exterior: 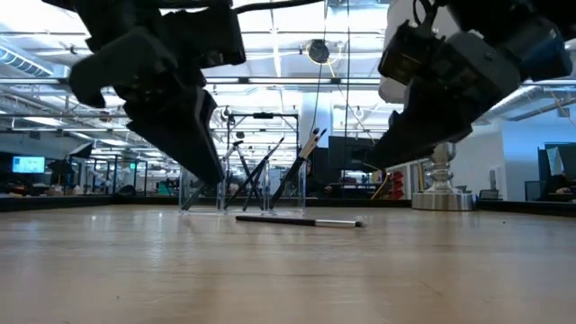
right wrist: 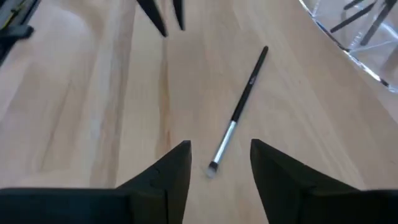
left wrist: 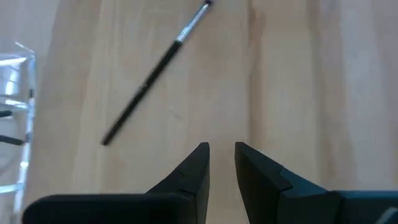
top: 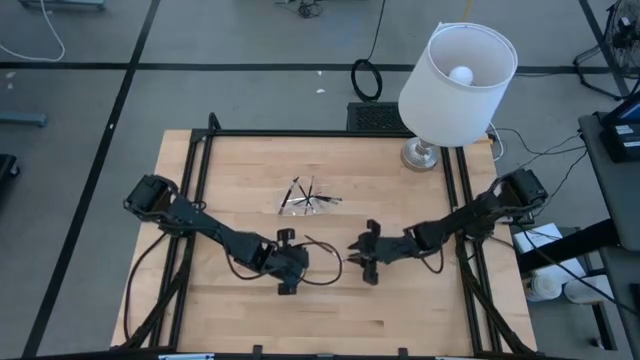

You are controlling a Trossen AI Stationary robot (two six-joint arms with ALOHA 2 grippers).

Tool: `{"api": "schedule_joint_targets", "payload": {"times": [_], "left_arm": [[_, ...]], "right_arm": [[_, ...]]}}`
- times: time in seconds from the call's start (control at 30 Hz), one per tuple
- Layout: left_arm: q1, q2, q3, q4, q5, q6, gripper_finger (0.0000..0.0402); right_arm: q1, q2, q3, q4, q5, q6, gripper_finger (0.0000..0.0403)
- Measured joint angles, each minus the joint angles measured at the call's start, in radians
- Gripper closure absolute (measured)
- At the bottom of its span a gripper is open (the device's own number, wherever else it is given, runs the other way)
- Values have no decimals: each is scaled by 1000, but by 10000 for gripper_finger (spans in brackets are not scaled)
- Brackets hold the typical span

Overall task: Put items in baskets/containers
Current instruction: Put the black eyeshadow brush into the transparent organizer

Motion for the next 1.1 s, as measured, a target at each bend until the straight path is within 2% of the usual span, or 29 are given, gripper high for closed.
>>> {"api": "schedule_joint_targets", "payload": {"times": [0.43, 1.1], "left_arm": [[80, 0, 0, 1, 43, 76, 316], [95, 0, 0, 10, 55, 104, 316]], "right_arm": [[20, 226, 88, 31, 13, 52, 241], [12, 257, 125, 13, -10, 28, 240]]}}
